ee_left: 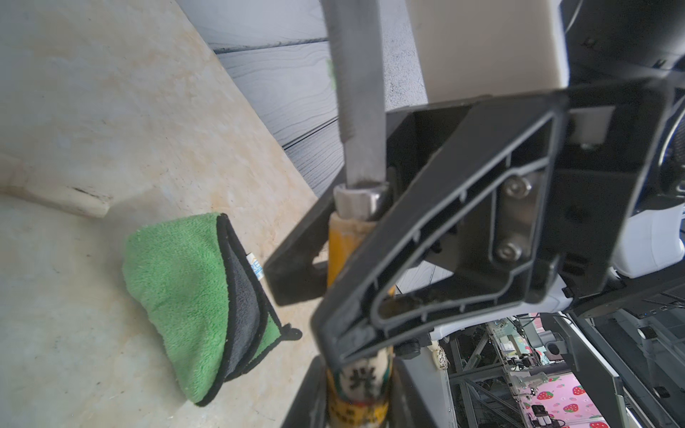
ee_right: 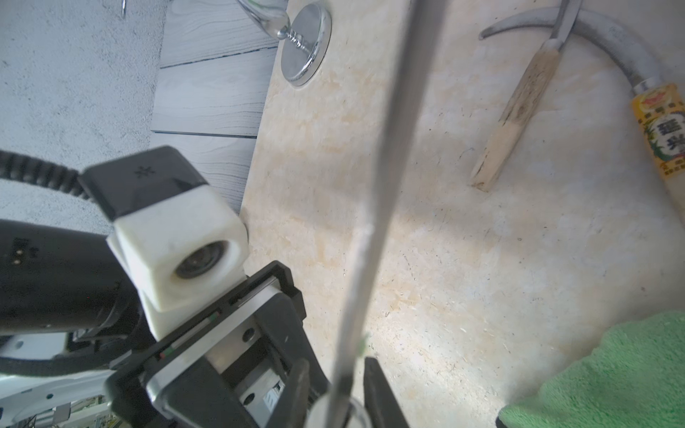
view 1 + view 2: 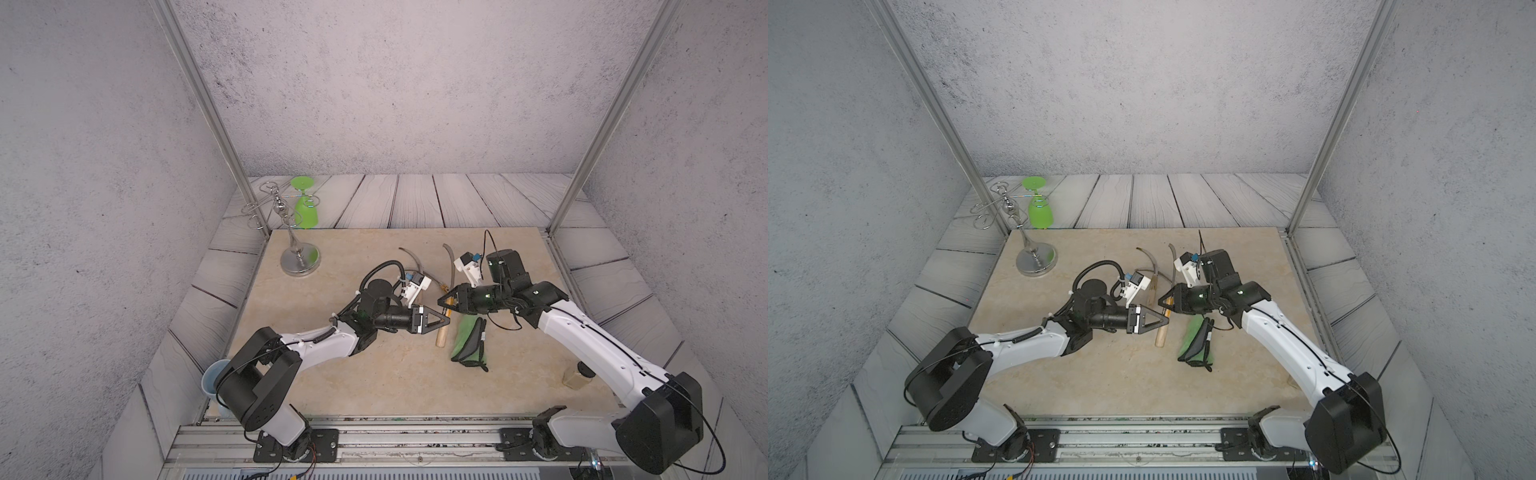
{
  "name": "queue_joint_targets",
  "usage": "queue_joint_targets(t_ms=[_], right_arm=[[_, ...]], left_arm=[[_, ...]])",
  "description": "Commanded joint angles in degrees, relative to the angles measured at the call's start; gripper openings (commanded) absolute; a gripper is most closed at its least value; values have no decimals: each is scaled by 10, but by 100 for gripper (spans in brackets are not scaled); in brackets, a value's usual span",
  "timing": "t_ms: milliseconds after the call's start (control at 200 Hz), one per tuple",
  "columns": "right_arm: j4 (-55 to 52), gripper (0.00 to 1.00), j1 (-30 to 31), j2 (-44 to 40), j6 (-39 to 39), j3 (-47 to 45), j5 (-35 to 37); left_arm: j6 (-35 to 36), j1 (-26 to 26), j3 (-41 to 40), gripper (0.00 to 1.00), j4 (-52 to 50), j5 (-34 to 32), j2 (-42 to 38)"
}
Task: Wipe small sickles with rags
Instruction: Adjust the small sickle.
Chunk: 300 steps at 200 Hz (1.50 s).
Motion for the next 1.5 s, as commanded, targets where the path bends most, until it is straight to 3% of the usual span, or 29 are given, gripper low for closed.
queue_joint_targets(t_ms=[0,355,1011,1121,1341,1386,1436,1496], right_arm=[[34,15,2,-24,53,-16,53],[113,15,13,-28,160,-34,114],[119,16,36,-25,186,-36,127],[121,16,38,-24,187,-37,126],[123,16,40,-22,184,-33,129],[123,17,41,-22,184,-33,128],[123,22,41,-22,182,-32,127],[112,35,41,-24,175,-29,133]], left_arm=[[2,-2,7,28,31,-36,-2],[-5,-11,7,40,53,-77,13],[-5,-21,45,39,46,-93,49],[-6,-22,50,34,46,-90,53],[-9,-21,50,1,48,-89,57],[-10,-21,50,0,48,-90,59],[-9,-20,48,0,51,-93,59],[-10,-19,42,0,60,-96,59]])
